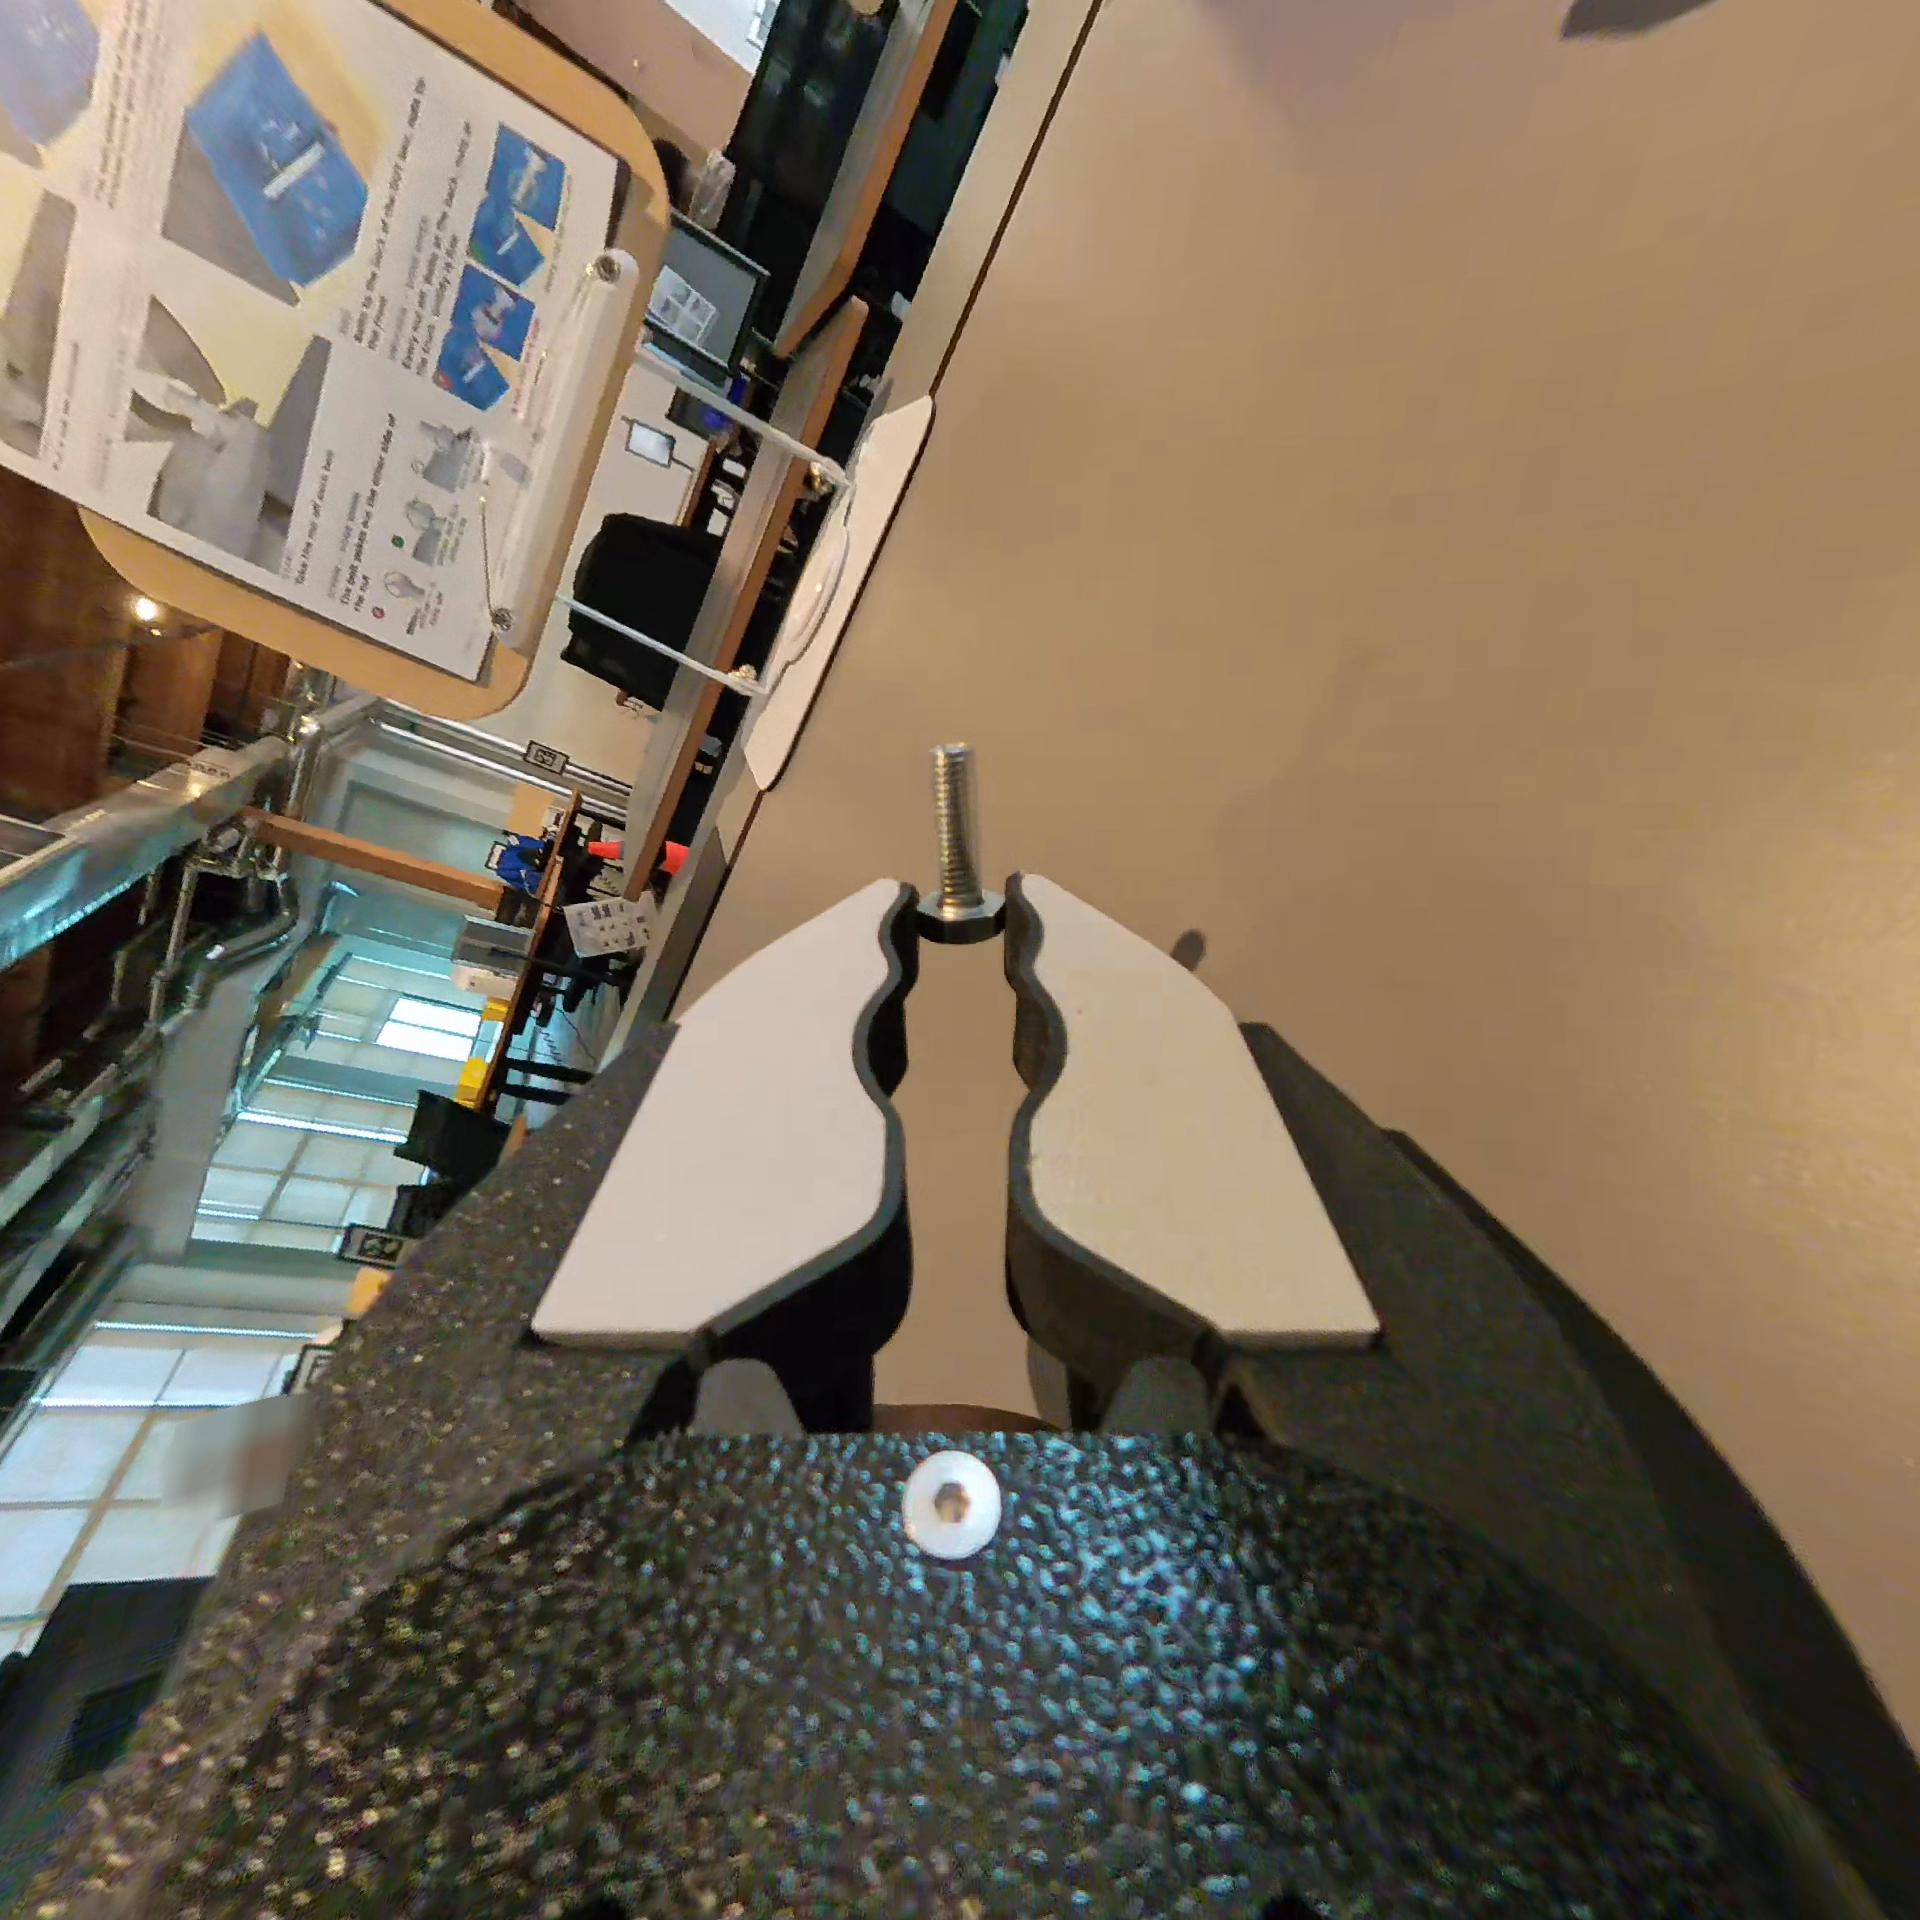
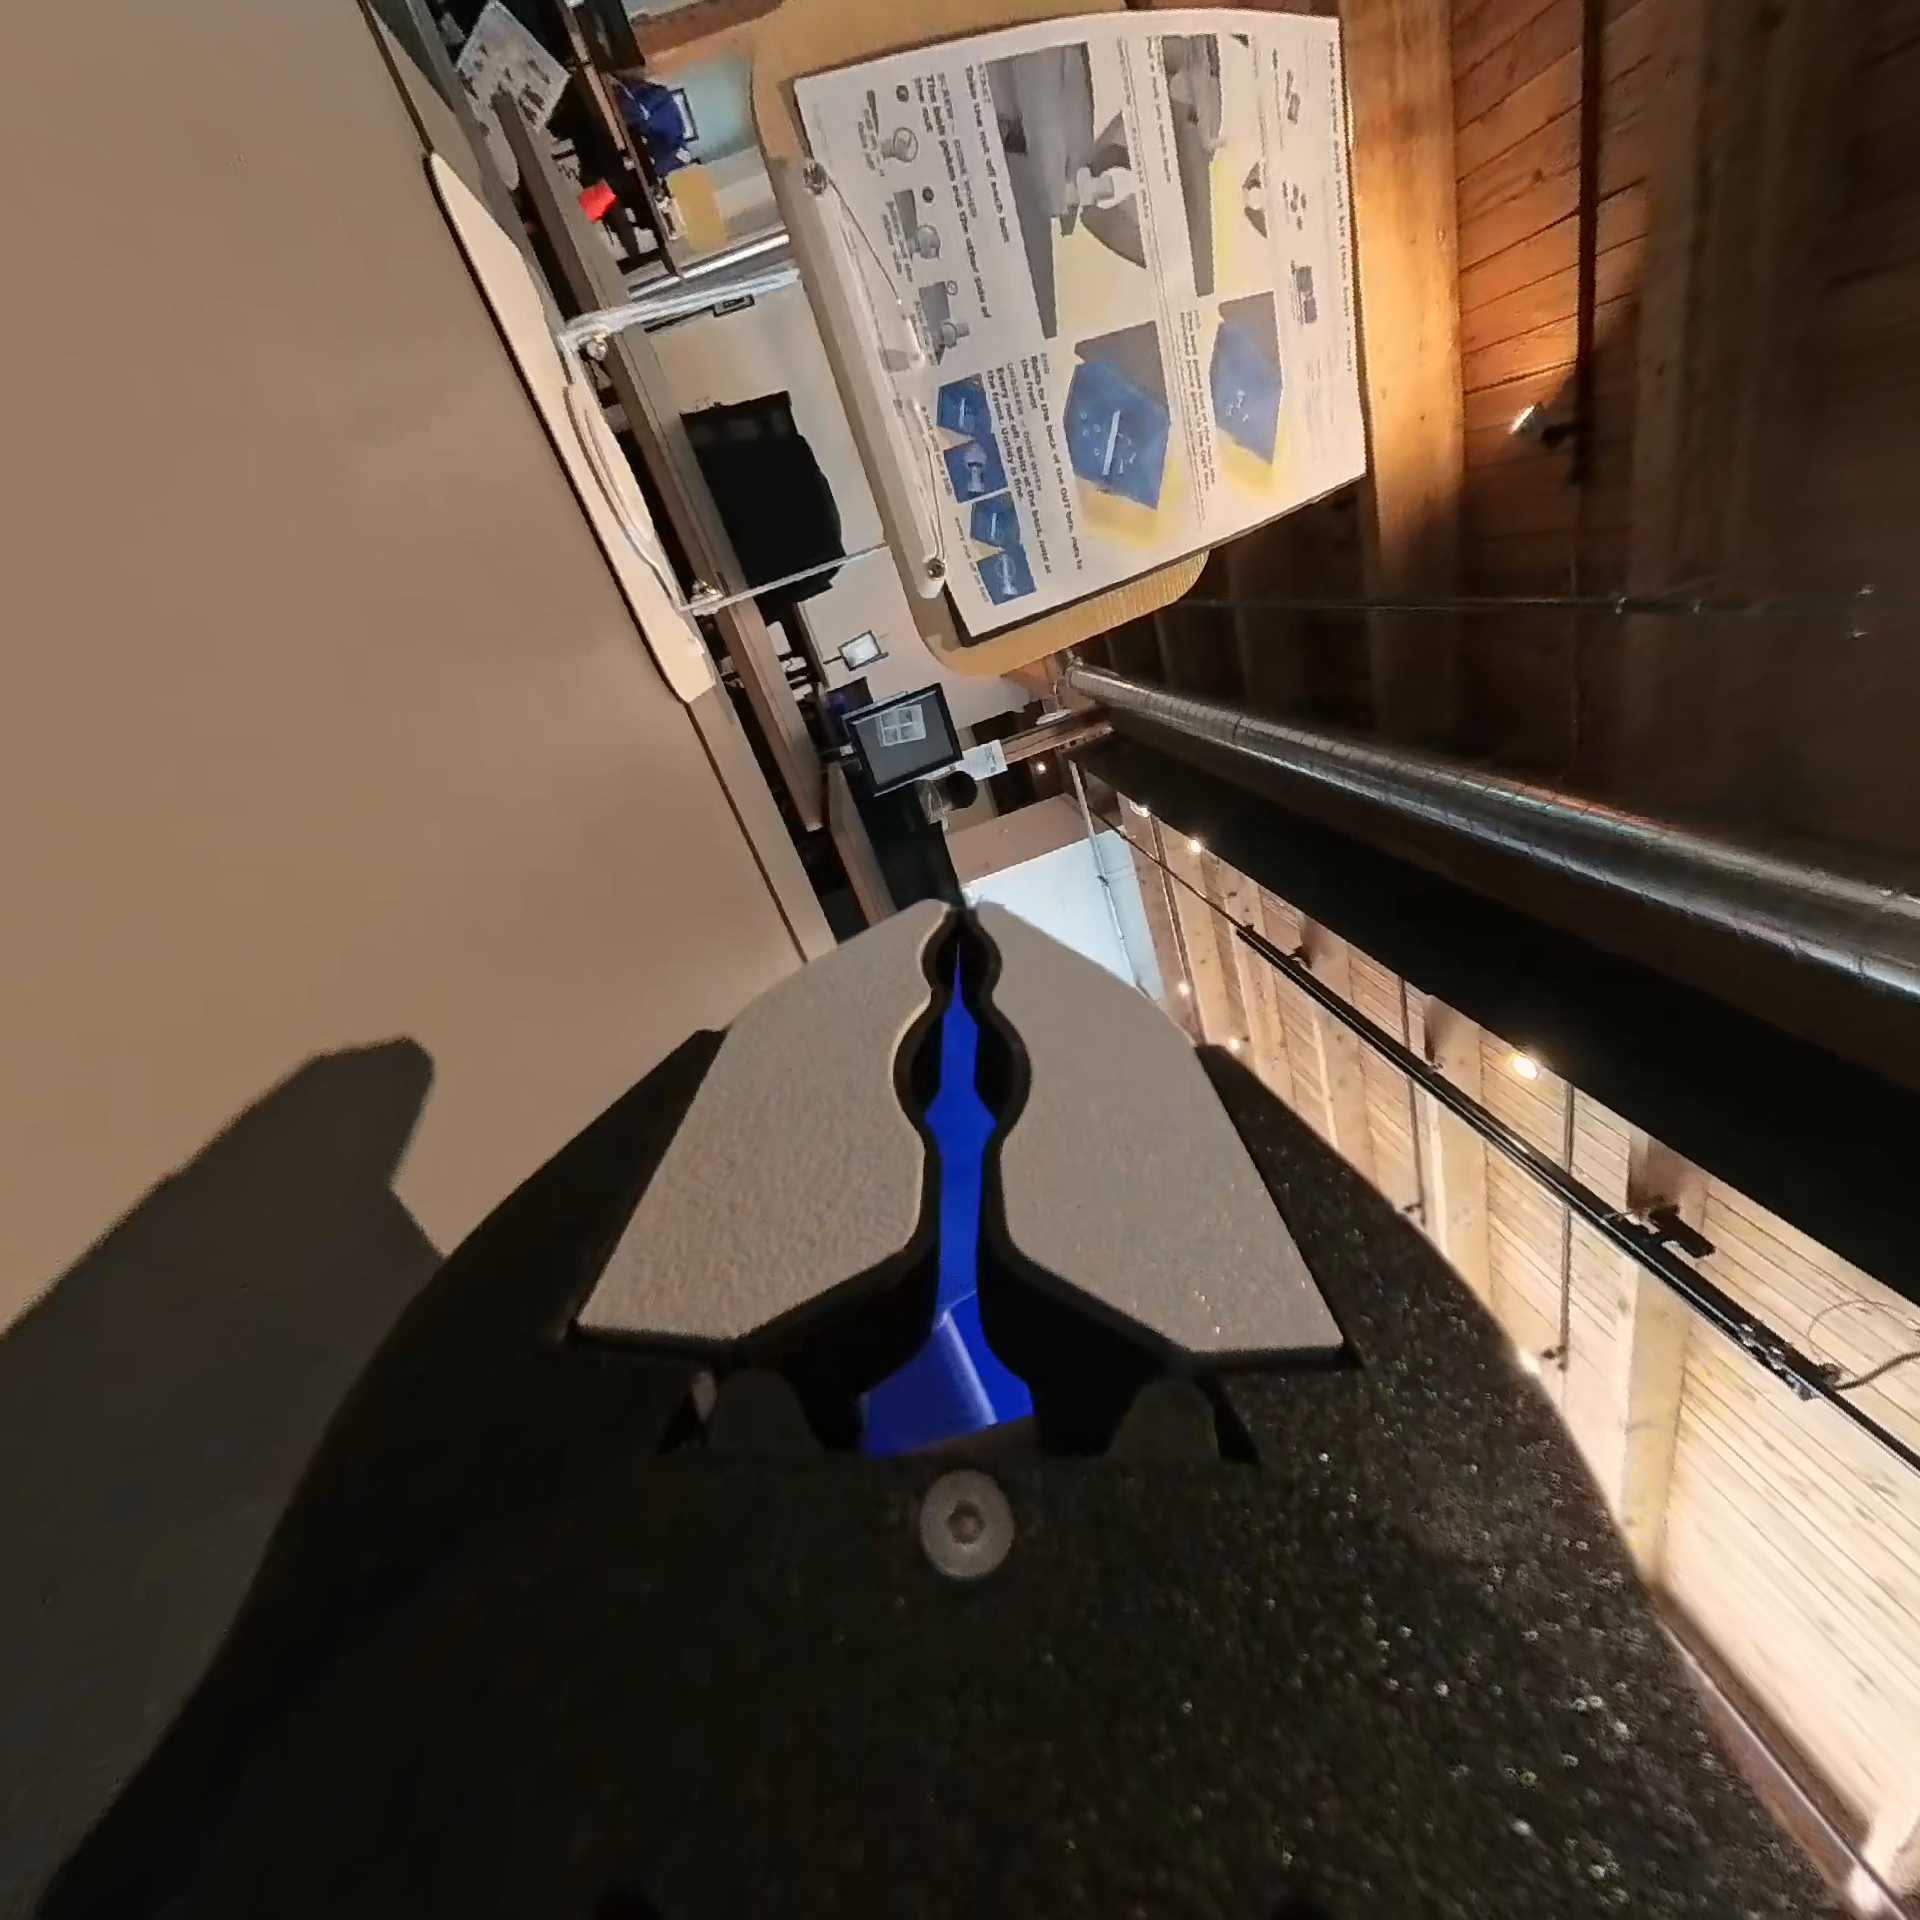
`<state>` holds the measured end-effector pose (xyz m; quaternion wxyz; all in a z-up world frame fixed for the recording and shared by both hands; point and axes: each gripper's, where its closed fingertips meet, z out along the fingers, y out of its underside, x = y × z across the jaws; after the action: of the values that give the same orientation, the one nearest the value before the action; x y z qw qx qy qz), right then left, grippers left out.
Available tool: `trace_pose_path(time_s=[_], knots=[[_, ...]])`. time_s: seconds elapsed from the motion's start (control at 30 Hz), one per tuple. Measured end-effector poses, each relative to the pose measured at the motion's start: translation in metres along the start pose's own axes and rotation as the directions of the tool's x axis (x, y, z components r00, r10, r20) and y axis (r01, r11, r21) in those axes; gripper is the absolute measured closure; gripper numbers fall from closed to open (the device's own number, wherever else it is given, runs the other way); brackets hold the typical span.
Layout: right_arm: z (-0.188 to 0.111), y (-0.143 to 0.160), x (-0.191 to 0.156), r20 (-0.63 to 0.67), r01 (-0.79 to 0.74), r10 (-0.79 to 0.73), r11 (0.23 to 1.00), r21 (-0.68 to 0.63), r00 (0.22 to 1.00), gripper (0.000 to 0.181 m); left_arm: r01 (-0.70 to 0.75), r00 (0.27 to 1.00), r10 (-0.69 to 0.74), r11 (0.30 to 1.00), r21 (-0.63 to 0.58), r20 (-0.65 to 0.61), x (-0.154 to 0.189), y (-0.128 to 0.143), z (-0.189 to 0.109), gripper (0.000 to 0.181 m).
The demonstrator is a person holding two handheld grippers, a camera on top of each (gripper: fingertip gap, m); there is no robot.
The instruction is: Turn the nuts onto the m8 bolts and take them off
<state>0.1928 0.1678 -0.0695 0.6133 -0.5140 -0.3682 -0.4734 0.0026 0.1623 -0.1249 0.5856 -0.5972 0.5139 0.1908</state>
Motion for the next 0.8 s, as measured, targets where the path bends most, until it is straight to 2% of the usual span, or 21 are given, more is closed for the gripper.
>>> trace_pose_path(time_s=[0.13, 0.33, 0.8], knots=[[-0.001, 0.001, 0.004, 0.005, -0.055, 0.055, 0.998, 0.008, 0.998, 0.181, 0.015, 0.999, -0.015, 1.000, 0.004, -0.042, 0.006, -0.001, -0.001, 0.166], [-0.005, -0.004, -0.001, 0.063, -0.115, 0.112, 0.993, 0.035, 0.992, 0.181, 0.114, 0.989, -0.113, 0.994, -0.001, -0.095, 0.009, 0.000, -0.005, 0.166], [-0.008, -0.015, -0.019, 0.110, -0.008, 0.002, 0.999, 0.053, 0.994, 0.181, 0.111, 0.992, -0.114, 0.993, -0.049, -0.057, 0.005, 0.008, -0.004, 0.166]])
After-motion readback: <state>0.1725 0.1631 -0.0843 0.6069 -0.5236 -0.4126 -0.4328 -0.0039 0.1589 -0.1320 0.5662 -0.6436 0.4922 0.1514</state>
